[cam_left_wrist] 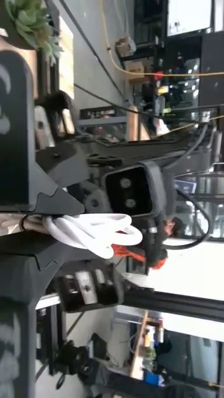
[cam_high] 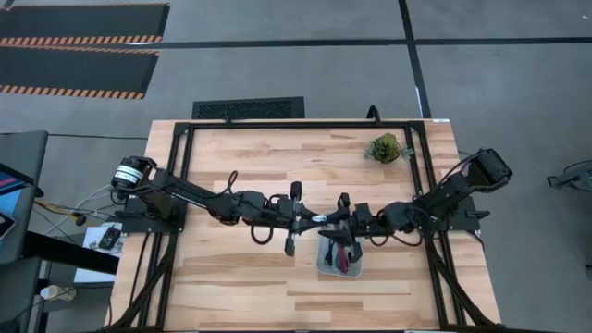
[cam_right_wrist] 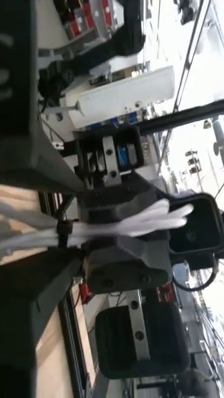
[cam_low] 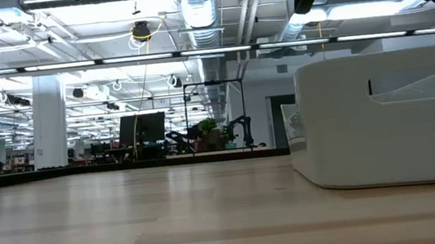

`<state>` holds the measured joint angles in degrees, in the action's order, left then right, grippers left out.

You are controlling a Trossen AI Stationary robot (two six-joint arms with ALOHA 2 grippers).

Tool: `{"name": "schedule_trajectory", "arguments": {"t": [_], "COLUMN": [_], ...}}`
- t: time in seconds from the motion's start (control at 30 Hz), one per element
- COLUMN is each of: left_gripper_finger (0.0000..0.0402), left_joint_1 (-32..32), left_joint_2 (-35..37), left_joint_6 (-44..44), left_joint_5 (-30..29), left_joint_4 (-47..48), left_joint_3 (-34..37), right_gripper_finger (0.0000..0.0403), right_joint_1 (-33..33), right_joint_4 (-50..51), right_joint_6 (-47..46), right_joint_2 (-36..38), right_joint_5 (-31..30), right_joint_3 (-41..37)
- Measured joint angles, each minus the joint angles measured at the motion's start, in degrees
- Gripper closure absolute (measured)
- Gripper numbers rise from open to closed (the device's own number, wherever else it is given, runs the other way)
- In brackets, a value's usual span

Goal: Pick and place USB-C Cables
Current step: Put the white charger cable into the gray bin

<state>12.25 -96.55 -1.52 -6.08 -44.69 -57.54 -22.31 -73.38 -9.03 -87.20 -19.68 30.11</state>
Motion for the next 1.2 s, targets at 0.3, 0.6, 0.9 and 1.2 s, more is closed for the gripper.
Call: {"name": "schedule_trajectory", "arguments": {"t": [0.3,0.6,0.9,1.2], "left_gripper_finger": [0.0397,0.0397,0.0397,0.0397], "left_joint_1": [-0.2,0.4,0.5,0.8], "left_joint_2": [4.7,4.6,2.8,-7.8], "left_joint_6": [2.1,9.2,8.6,8.4], "left_joint_5": [-2.4,-4.1,-9.2,-7.5], "left_joint_4": [14.1,38.2,40.0,41.3], "left_joint_3": [-4.5,-16.6,-18.3,-20.0], "right_gripper_finger": [0.0179,0.0202,0.0225,0.0238], "right_joint_1": [-2.0,-7.1,-13.4,-15.6], "right_joint_4": [20.4,48.9,64.1,67.7], "right_joint_6": [0.0,-2.7,-8.8,-10.3], "right_joint_2": [13.7,35.3,50.4,51.4], "right_joint_5": [-1.0,-5.8,-12.0,-13.6], "right_joint_3": [0.0,0.0,0.0,0.0]}}
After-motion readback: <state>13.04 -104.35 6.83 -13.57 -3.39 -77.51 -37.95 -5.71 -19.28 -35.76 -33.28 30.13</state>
